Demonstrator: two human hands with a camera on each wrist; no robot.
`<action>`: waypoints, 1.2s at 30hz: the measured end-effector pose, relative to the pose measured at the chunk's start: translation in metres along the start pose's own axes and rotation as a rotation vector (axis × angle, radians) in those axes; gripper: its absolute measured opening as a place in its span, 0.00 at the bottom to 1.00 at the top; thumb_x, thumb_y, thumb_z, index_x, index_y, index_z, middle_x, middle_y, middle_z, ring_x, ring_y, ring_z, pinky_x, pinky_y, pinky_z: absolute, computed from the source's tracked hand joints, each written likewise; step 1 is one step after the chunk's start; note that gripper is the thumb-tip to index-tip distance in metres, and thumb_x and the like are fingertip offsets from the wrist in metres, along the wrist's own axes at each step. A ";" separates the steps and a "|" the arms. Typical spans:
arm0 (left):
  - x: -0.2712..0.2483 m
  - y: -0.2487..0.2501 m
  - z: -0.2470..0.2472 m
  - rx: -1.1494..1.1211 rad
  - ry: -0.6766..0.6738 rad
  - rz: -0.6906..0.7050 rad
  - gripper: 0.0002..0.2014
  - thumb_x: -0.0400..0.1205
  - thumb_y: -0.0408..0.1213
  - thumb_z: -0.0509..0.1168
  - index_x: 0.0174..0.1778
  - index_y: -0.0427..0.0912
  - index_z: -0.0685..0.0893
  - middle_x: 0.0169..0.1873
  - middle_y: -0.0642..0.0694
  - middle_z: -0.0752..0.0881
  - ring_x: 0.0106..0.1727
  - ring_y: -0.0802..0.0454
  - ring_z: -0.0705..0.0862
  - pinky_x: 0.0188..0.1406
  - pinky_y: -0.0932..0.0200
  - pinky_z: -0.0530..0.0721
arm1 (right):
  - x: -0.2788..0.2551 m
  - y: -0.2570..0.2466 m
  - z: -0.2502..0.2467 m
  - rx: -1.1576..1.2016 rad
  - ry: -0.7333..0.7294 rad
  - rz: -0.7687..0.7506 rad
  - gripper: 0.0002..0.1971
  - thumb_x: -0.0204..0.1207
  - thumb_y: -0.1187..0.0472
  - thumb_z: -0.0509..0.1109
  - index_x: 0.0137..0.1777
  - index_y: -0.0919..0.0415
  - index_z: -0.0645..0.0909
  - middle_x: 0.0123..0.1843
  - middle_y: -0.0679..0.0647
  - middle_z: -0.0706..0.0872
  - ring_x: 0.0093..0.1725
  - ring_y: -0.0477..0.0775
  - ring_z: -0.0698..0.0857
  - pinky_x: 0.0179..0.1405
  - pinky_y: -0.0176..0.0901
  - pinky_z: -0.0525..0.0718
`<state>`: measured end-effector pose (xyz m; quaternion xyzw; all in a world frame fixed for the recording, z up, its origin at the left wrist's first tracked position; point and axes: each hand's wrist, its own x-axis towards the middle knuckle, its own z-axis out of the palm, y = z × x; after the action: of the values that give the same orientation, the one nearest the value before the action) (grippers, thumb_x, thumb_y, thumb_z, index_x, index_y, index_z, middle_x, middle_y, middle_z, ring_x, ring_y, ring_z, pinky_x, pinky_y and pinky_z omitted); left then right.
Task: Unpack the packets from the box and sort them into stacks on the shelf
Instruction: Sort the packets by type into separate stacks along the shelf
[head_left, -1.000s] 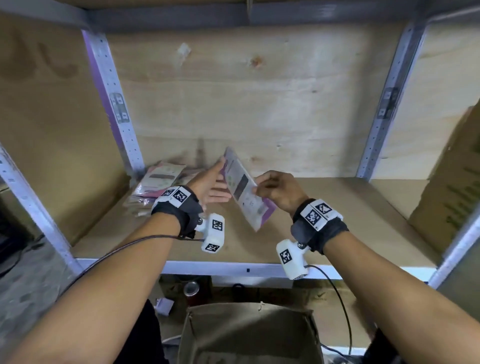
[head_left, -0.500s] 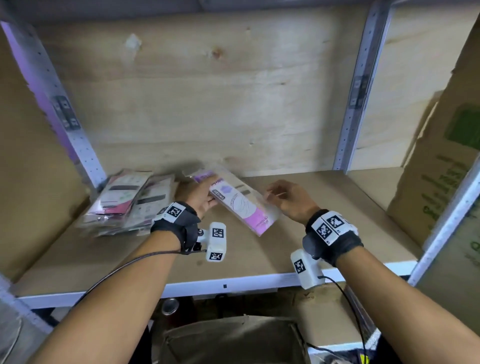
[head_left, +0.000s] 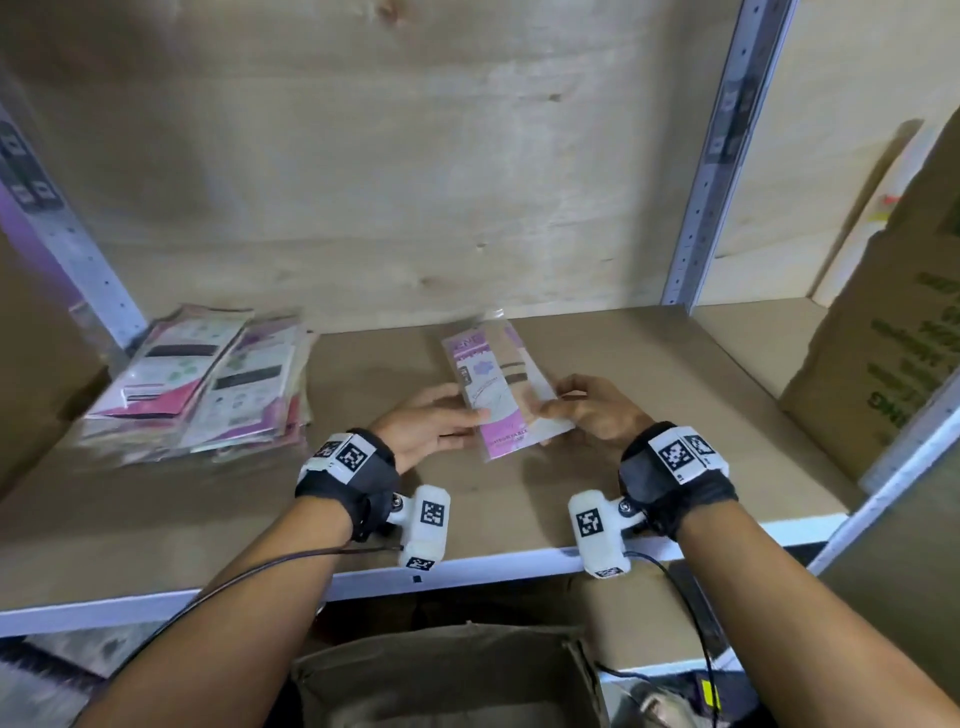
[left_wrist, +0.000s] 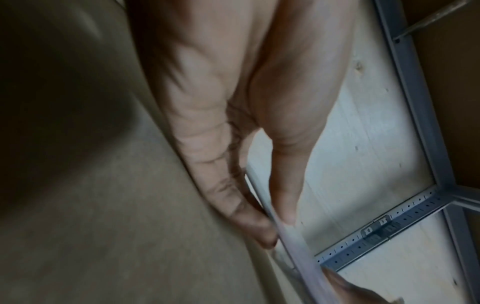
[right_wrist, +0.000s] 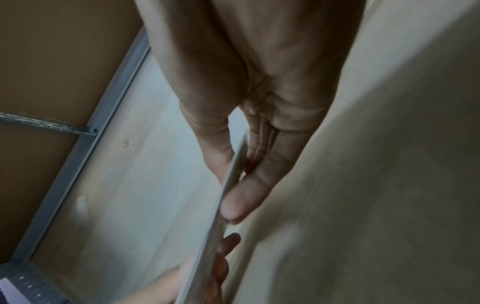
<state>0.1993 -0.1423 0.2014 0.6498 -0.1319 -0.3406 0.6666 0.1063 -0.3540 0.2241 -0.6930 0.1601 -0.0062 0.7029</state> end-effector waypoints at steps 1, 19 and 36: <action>0.001 0.000 -0.001 0.024 0.004 0.010 0.23 0.77 0.28 0.76 0.69 0.37 0.82 0.61 0.39 0.90 0.61 0.44 0.90 0.56 0.56 0.90 | 0.002 -0.001 0.000 -0.006 -0.008 0.020 0.17 0.72 0.74 0.77 0.55 0.68 0.74 0.54 0.73 0.85 0.41 0.65 0.89 0.24 0.45 0.88; -0.009 0.030 -0.009 0.334 0.330 -0.045 0.36 0.71 0.35 0.83 0.72 0.27 0.76 0.50 0.36 0.89 0.49 0.44 0.92 0.41 0.58 0.93 | 0.014 -0.004 0.003 -0.374 -0.017 0.011 0.19 0.77 0.61 0.75 0.66 0.68 0.81 0.55 0.59 0.89 0.46 0.52 0.88 0.45 0.39 0.87; 0.038 0.032 0.062 0.219 0.198 -0.019 0.14 0.78 0.27 0.75 0.58 0.34 0.84 0.53 0.34 0.90 0.53 0.43 0.91 0.47 0.55 0.93 | 0.010 -0.009 -0.050 -0.289 0.149 0.048 0.16 0.79 0.61 0.72 0.66 0.61 0.82 0.63 0.60 0.86 0.63 0.59 0.85 0.68 0.52 0.82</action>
<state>0.1975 -0.2163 0.2292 0.7503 -0.0958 -0.2645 0.5983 0.1058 -0.4050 0.2312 -0.7807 0.2274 -0.0175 0.5819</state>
